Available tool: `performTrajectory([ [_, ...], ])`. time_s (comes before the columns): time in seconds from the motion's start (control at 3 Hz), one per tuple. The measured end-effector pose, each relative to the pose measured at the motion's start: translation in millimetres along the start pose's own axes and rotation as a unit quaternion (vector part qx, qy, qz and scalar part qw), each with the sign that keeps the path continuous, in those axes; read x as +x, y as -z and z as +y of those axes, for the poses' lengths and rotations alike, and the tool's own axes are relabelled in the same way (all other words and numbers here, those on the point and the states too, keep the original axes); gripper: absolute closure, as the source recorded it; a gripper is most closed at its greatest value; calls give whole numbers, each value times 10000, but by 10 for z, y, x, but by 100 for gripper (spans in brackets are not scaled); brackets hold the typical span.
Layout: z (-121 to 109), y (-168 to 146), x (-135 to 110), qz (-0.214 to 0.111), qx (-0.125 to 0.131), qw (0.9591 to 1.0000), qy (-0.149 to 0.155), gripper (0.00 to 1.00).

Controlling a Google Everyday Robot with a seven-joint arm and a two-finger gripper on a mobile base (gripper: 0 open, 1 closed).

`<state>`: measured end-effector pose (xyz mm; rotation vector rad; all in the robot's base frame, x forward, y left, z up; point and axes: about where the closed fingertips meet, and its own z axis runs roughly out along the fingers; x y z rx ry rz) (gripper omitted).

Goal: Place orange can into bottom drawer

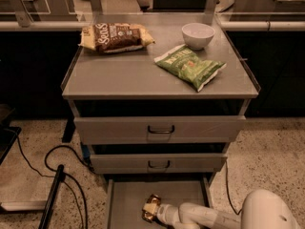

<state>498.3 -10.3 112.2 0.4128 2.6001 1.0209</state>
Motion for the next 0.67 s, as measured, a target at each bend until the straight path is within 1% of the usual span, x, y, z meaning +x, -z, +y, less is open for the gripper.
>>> performTrajectory([
  [0.33,1,-1,1,1,-1,10000,0,0],
  [0.67,1,-1,1,1,-1,10000,0,0],
])
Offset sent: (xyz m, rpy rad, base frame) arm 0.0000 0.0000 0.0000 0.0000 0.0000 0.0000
